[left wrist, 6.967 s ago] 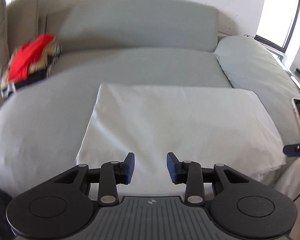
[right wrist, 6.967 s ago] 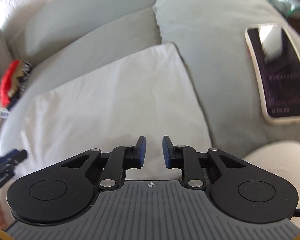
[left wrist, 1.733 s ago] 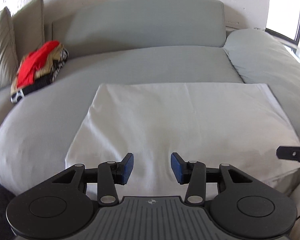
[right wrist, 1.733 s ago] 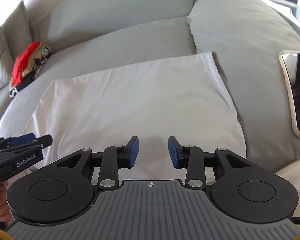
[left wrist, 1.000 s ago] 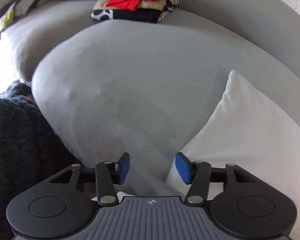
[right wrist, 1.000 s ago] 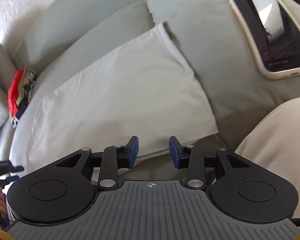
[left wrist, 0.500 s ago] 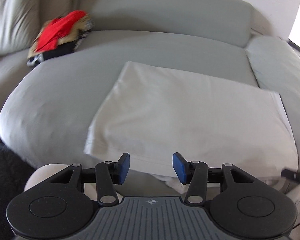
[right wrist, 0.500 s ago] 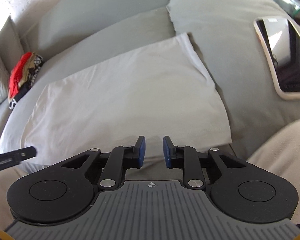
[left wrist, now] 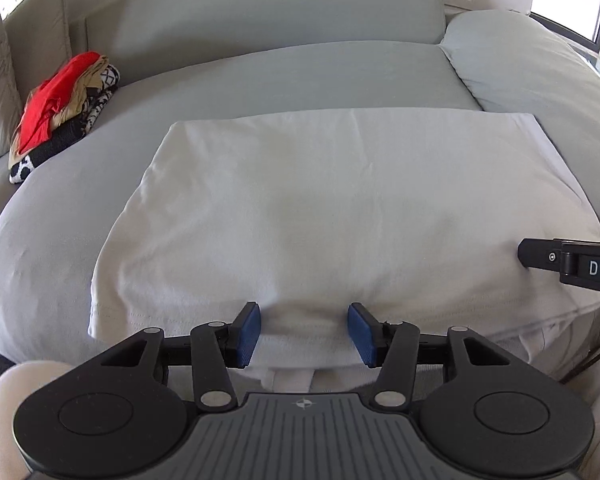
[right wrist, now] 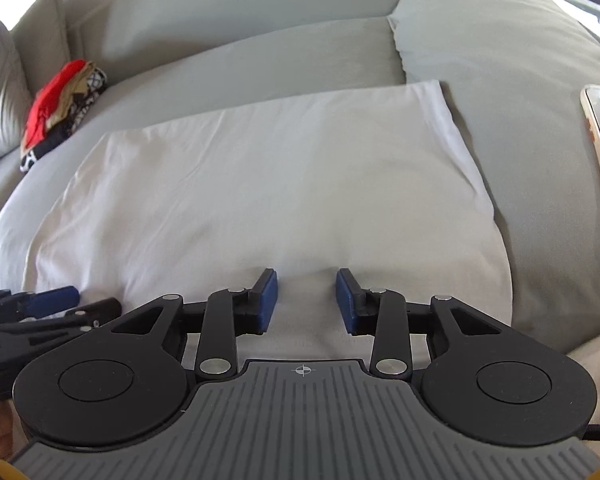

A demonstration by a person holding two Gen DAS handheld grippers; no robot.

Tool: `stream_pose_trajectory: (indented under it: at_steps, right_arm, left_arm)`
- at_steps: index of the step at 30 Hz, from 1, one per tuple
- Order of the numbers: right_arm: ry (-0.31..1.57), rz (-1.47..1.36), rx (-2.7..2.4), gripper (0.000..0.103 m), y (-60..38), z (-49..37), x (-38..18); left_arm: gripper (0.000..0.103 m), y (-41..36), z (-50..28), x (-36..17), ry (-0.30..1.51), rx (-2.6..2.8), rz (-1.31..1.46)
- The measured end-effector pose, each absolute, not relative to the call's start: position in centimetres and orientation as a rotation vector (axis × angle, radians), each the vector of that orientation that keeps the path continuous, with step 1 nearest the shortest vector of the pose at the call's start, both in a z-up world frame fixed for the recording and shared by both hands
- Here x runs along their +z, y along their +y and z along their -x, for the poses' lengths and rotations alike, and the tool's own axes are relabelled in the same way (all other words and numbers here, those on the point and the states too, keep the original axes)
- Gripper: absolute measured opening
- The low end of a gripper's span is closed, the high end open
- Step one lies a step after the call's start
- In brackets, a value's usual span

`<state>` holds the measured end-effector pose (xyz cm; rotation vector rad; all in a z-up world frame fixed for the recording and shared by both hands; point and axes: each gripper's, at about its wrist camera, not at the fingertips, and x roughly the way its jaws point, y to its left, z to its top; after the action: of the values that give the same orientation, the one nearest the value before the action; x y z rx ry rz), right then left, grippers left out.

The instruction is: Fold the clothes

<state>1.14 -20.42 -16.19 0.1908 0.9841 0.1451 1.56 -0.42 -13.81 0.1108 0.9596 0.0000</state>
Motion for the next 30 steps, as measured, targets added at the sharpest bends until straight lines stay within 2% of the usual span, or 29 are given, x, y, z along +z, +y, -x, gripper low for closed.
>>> stream_pose_trajectory:
  at_steps: [3, 5, 8, 10, 12, 13, 16, 19, 21, 27, 28, 30]
  right_arm:
    - [1.074, -0.268, 0.129, 0.040, -21.5, 0.4, -16.5]
    - [1.197, -0.382, 0.115, 0.042, -22.7, 1.4, -17.8]
    - [1.241, -0.607, 0.126, 0.043, -24.8, 3.7, -19.3]
    - [1.174, -0.678, 0.107, 0.052, -25.9, 4.3, -19.0]
    - [1.102, -0.732, 0.085, 0.067, -26.8, 4.6, -18.5]
    - [1.069, -0.755, 0.074, 0.069, -27.2, 4.6, -18.3]
    - [0.985, -0.842, 0.049, 0.069, -28.4, 4.7, -18.0]
    - [0.987, -1.032, 0.085, 0.068, -29.5, 4.2, -19.7]
    - [0.991, -1.174, 0.117, 0.063, -30.0, 4.0, -21.1]
    - [0.983, -1.324, 0.142, 0.061, -30.4, 3.7, -24.0]
    - [0.973, -1.347, 0.158, 0.061, -30.5, 3.7, -24.4]
    - [0.950, -1.401, 0.235, 0.059, -30.4, 3.2, -25.3]
  left_arm:
    - [0.050, -0.1, -0.7, -13.9, 0.966, -0.004, -0.104]
    - [0.051, -0.1, -0.2, -14.1, 1.002, -0.013, -0.098]
    - [0.049, 0.0, 0.9, -15.8, 1.169, -0.018, -0.088]
    - [0.048, 0.2, 1.9, -16.9, 1.250, -0.033, -0.054]
    - [0.048, 0.6, 2.6, -16.6, 1.235, -0.041, -0.015]
    - [0.048, 0.8, 2.6, -16.1, 1.201, -0.044, -0.001]
    - [0.049, 0.6, 2.4, -13.7, 1.070, -0.046, -0.030]
    - [0.049, 0.2, 1.5, -12.1, 0.990, -0.049, -0.057]
    - [0.049, 0.0, 0.2, -11.7, 0.972, -0.044, -0.045]
    - [0.049, -0.8, -3.1, -12.3, 0.964, -0.047, -0.068]
    - [0.053, -0.5, -3.8, -12.9, 0.994, -0.030, -0.081]
    - [0.055, -0.2, -3.4, -13.3, 0.994, -0.024, -0.071]
